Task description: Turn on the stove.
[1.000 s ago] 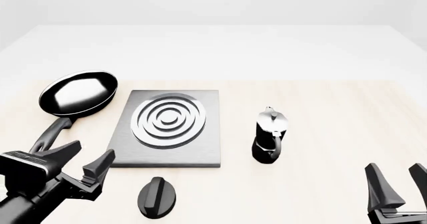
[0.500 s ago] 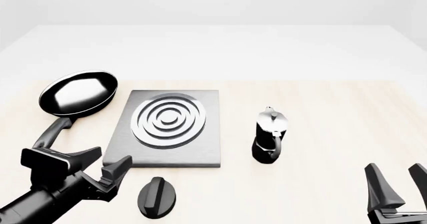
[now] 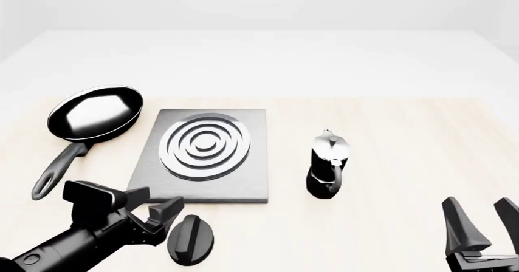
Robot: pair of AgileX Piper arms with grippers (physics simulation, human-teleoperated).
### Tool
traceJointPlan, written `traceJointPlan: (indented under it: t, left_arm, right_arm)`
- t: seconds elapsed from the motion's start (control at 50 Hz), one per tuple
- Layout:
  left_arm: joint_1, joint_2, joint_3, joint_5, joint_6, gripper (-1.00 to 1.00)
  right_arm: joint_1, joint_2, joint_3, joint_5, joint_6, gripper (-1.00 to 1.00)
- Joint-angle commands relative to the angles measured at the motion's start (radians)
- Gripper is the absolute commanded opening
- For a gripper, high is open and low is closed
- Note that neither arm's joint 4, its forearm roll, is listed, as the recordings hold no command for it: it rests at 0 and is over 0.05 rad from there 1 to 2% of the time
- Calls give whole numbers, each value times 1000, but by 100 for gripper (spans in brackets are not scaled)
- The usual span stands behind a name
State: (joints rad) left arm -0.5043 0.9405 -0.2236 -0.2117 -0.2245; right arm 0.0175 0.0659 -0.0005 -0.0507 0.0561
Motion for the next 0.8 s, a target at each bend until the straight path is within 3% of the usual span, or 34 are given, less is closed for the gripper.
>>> traceJointPlan:
  t: [0.02, 0.24, 0.8]
  left_arm:
    - [-4, 73, 6, -38, -48, 100]
    - [7, 146, 34, -97, -107, 100]
    - [-1, 250, 29, -161, -127, 100]
  right_arm:
    - [2, 7, 0, -6, 9, 100]
    - [2, -9, 0, 6, 15, 100]
    - [1, -35, 0, 22, 35, 100]
